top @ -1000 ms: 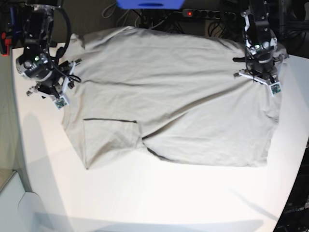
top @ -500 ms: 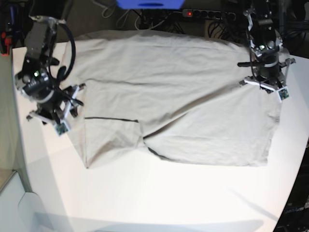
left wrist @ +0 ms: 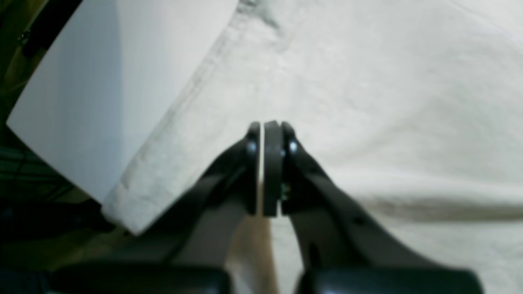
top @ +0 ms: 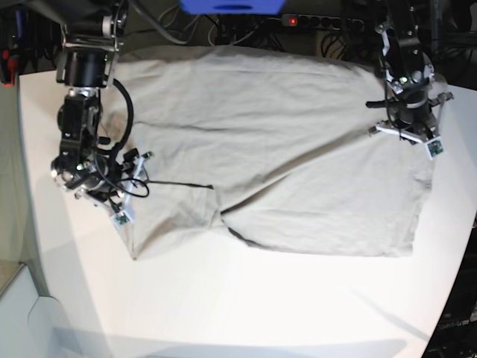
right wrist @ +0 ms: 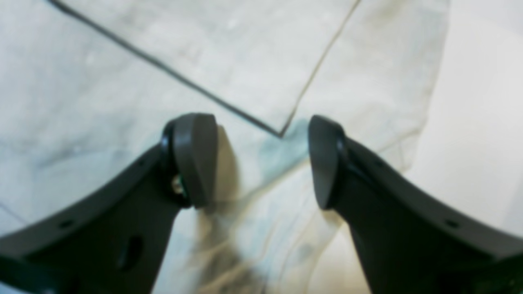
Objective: Layout the t-shirt on the table in an organized manner, then fold the t-shirt properly
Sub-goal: 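Grasp the shirt fabric with the right gripper and drag it outward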
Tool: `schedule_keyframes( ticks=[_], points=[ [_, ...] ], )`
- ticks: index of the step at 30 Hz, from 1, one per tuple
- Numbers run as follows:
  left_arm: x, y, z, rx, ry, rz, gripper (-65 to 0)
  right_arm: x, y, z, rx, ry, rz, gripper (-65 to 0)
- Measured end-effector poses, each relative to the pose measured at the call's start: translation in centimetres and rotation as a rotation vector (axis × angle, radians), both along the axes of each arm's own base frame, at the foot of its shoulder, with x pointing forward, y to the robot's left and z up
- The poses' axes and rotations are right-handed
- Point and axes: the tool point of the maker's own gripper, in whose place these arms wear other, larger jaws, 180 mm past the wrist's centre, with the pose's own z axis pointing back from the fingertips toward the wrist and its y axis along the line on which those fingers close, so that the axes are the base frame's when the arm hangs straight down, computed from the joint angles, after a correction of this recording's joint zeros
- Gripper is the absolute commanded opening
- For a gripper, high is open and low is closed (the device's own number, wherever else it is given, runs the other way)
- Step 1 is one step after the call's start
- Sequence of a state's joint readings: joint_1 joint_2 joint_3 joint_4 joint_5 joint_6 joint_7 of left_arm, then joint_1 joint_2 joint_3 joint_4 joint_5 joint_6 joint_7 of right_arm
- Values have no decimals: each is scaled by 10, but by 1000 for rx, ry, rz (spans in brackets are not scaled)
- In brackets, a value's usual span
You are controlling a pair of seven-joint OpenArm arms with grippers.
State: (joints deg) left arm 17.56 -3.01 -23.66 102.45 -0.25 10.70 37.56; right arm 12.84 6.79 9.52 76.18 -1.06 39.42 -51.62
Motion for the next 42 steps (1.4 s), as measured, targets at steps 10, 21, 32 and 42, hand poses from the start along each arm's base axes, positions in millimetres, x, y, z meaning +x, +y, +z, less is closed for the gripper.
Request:
schedule_keyframes(
  ticks=[10, 21, 32, 42],
  points=[
    [-6, 4, -32, -27, 78, 18, -636, 8, 6, 6, 36, -68, 7, -284],
    [-5, 8, -48, -22, 94, 23, -636, 9, 7, 7, 40, -75, 8, -284],
    [-8, 8, -54, -27, 109, 25, -636, 8, 10, -6, 71, -45, 1, -285],
    [-8, 8, -53, -27, 106, 26, -636, 12, 11, -9, 82, -33, -3, -464]
  ],
)
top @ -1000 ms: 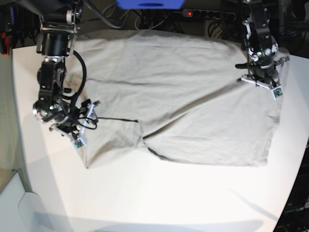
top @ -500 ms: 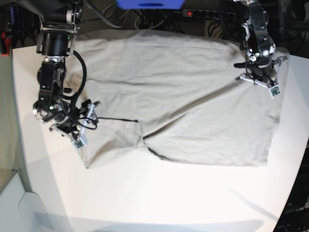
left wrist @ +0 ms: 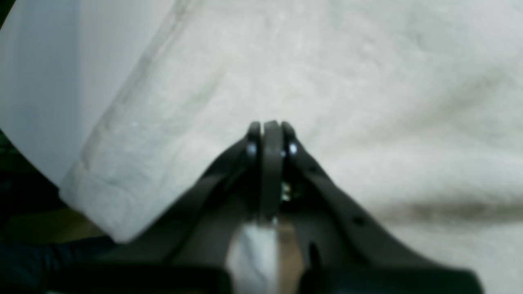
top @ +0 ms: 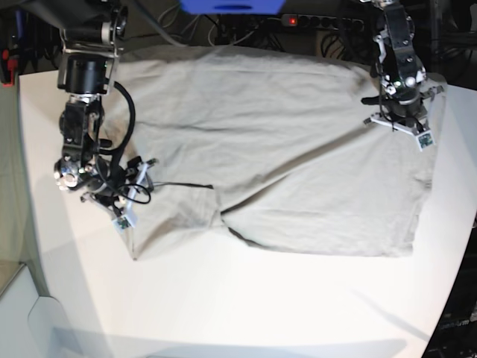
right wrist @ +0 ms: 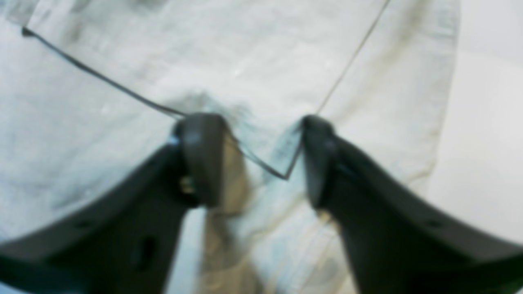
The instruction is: Layout the t-shirt on the table in an organized manner, then fold the t-shirt properly
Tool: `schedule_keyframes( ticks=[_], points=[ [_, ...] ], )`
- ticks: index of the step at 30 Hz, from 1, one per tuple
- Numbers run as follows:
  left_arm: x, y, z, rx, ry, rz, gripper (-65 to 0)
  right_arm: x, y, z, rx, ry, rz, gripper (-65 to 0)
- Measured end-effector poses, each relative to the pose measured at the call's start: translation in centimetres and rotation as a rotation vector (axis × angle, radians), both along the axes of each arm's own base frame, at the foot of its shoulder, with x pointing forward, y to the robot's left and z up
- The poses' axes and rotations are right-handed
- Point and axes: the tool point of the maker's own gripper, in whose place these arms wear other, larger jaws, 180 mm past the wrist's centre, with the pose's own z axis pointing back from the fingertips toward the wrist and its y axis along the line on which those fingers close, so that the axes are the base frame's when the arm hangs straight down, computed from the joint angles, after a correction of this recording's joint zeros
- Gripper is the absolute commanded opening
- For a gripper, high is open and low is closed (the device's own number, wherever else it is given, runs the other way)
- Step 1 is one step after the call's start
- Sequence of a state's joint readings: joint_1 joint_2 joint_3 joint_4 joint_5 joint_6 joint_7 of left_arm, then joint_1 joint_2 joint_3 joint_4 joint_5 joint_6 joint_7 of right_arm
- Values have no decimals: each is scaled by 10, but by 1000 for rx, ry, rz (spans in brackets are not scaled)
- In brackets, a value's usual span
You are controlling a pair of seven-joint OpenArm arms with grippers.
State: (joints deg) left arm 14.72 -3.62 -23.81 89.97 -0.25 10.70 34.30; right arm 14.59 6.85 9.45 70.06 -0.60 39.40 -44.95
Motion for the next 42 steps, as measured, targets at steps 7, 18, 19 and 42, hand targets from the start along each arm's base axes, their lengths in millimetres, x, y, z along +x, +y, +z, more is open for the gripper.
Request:
schedule_keyframes(
  ticks=[7, 18, 19, 42],
  points=[
    [0, 0, 0, 1, -1, 0, -636, 2, 1, 2, 5, -1, 0, -650],
    [0, 0, 0, 0, 0, 0, -636, 21, -1, 19, -18, -36, 4, -650],
    [0, 0, 0, 1, 0, 0, -636, 21, -2, 20, -23, -36, 4, -650],
    [5, 0, 2, 1, -10, 0, -636, 24, -4, 39, -48, -97, 8, -404]
  ],
)
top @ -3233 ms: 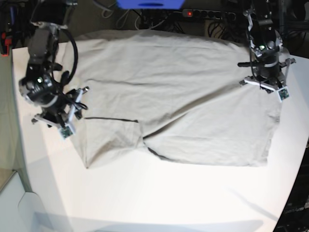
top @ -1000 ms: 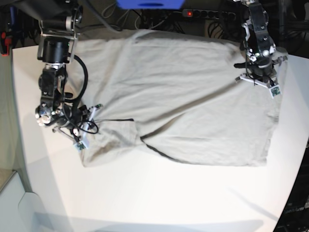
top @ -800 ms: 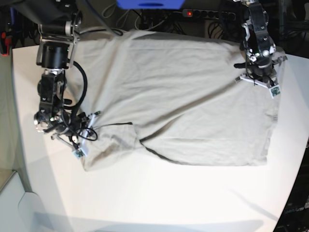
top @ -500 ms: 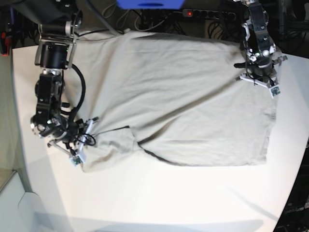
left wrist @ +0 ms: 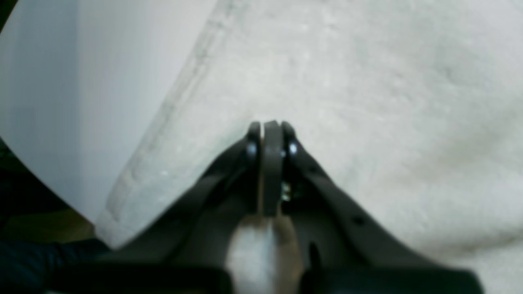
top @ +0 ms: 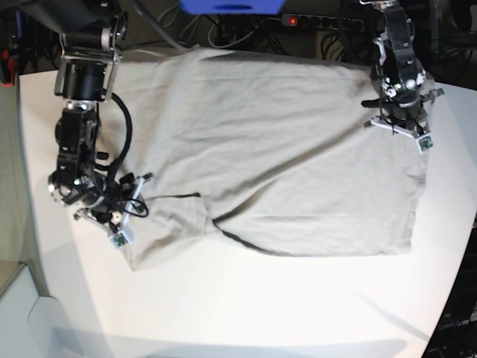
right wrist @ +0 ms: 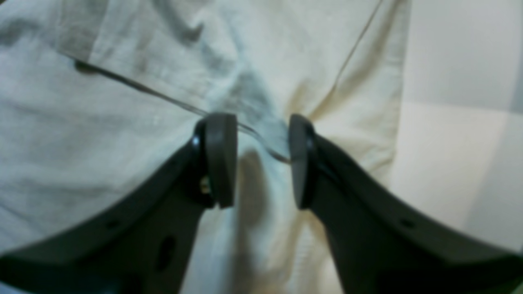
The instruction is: Layout the t-shirt on the table in an organized manner, then fold the t-shirt properly
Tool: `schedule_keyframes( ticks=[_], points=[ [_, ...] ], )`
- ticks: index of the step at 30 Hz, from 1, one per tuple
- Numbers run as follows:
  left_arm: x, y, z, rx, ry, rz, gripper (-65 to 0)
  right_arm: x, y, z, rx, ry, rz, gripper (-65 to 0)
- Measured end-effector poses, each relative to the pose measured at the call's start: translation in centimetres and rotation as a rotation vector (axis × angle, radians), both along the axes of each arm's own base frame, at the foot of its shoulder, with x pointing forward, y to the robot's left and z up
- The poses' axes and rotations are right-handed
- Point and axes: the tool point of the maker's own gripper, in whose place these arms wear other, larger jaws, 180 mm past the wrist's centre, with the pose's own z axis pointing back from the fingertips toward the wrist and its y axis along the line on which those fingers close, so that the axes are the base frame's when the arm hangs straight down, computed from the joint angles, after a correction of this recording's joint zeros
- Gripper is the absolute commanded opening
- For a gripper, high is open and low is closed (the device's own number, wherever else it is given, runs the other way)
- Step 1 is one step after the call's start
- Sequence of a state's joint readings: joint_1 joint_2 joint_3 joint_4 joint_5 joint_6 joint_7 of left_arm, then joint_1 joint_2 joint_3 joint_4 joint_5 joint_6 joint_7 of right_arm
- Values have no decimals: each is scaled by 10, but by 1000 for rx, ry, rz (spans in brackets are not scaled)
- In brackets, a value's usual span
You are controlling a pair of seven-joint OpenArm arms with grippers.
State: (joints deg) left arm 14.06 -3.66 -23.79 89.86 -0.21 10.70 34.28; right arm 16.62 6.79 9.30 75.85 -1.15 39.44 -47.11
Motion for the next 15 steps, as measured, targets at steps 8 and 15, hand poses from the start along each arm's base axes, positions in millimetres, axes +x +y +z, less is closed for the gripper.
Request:
schedule_keyframes(
  ticks=[8, 15],
  points=[
    [0, 0, 0, 0, 0, 0, -636, 5, 1, 5, 4, -17, 1, -422],
    [0, 0, 0, 0, 0, 0, -636, 5, 3, 5, 11, -23, 2, -394]
  ],
)
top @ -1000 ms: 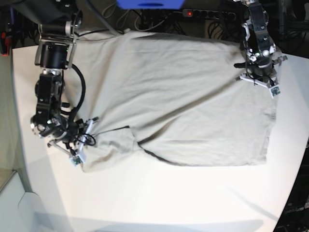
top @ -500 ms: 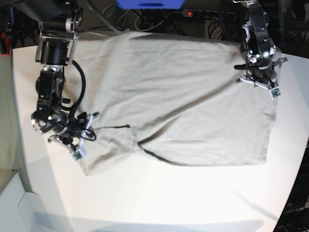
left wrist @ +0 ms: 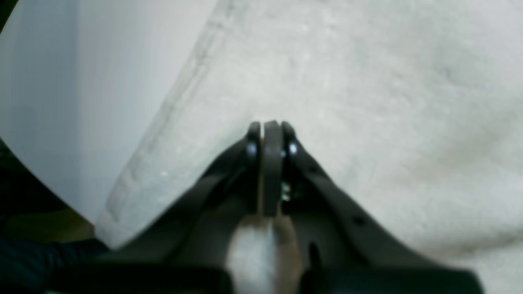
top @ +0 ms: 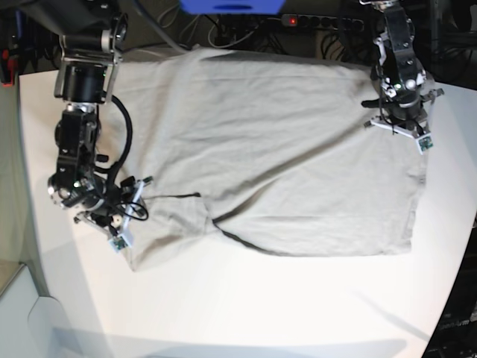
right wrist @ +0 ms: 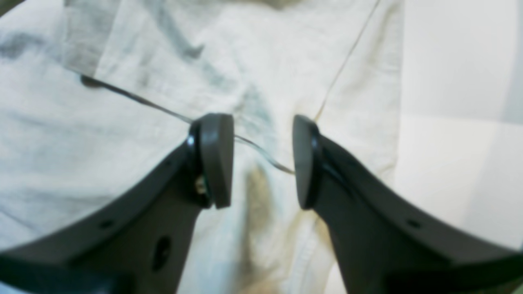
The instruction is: Layout the t-shirt on the table in an organized manner, then fold the t-shirt properly
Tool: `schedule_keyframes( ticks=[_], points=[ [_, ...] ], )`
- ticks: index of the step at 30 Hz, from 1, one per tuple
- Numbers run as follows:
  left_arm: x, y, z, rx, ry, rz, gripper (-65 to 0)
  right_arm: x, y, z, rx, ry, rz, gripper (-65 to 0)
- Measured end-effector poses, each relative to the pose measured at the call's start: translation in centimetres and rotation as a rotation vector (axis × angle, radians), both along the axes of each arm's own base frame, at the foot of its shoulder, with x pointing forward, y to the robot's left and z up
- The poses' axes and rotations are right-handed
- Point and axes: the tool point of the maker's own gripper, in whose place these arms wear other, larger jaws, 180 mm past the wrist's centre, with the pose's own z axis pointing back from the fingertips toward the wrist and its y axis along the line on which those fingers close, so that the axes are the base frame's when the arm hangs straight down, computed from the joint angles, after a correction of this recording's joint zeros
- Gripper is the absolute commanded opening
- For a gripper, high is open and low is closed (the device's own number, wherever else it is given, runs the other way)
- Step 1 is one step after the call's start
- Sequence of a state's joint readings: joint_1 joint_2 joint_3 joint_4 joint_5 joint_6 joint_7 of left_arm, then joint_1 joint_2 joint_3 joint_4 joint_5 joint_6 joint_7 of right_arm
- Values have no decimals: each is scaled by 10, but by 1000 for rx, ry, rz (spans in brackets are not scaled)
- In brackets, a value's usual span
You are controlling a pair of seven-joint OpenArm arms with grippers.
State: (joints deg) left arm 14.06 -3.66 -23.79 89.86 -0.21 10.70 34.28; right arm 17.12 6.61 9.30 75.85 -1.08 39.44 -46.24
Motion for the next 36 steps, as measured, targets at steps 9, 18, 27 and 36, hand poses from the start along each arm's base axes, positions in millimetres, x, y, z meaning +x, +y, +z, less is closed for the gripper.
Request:
schedule_keyframes(
  ticks=[9, 18, 27, 36],
  points=[
    [0, 0, -1, -1, 2, 0, -636, 7, 1, -25, 60, 62, -11, -398],
    [-1, 0, -1, -1, 2, 1, -636, 11, 0, -24, 85, 23, -14, -461],
    [0, 0, -1, -1, 3, 0, -636, 10, 0, -25, 83, 25, -14, -528],
    [-1, 0, -1, -1, 2, 1, -636, 11, -1, -24, 83, 25, -16, -527]
  ],
)
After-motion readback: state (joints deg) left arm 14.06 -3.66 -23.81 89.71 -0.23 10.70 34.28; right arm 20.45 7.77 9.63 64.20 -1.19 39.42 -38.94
